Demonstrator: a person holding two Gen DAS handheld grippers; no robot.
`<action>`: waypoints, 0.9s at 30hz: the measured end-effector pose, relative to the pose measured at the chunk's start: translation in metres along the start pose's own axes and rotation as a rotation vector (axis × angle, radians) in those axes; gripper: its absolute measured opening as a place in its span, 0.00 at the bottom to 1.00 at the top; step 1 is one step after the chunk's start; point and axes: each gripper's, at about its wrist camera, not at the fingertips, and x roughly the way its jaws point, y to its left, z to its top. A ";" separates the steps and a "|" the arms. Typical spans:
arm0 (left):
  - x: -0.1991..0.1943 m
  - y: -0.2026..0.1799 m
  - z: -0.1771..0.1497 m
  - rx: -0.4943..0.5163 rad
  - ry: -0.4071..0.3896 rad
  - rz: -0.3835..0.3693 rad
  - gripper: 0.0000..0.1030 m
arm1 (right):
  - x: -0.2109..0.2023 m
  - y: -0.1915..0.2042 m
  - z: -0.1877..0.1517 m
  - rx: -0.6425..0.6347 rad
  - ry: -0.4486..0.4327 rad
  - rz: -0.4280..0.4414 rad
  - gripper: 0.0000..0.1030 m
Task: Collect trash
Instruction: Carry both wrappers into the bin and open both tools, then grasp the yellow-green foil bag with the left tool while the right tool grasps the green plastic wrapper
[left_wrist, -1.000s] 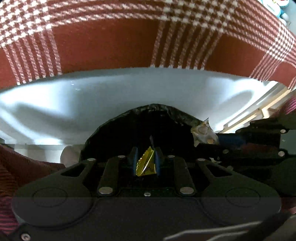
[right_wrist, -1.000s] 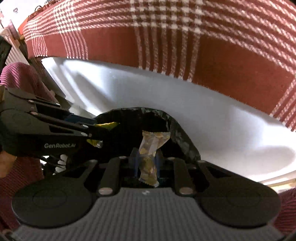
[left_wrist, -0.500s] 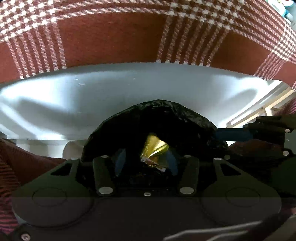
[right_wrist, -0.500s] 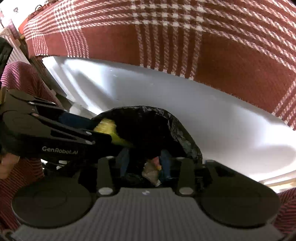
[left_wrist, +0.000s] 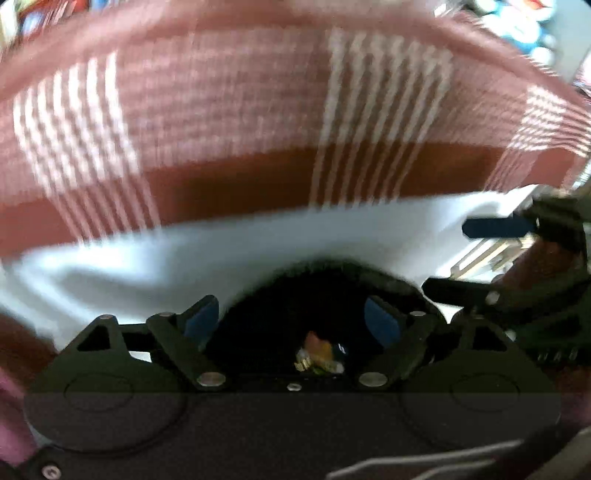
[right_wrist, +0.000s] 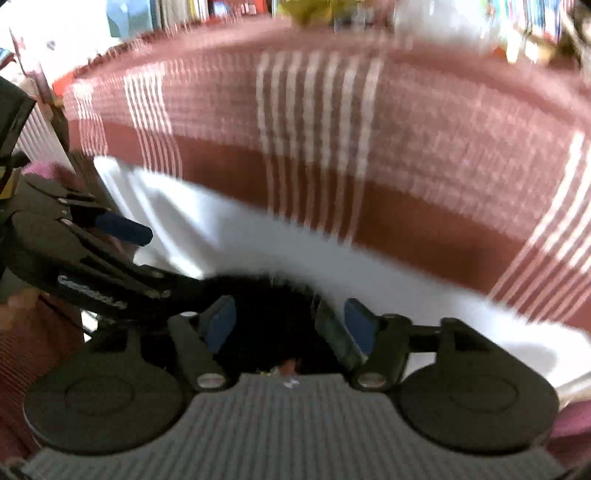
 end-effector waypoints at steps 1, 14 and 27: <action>-0.010 0.000 0.007 0.036 -0.037 0.005 0.87 | -0.009 -0.004 0.007 -0.006 -0.028 -0.001 0.78; -0.066 0.021 0.106 0.051 -0.420 0.038 0.94 | -0.077 -0.033 0.092 -0.054 -0.364 -0.149 0.87; -0.003 0.045 0.198 0.012 -0.541 0.183 0.94 | -0.048 -0.086 0.188 -0.067 -0.431 -0.285 0.87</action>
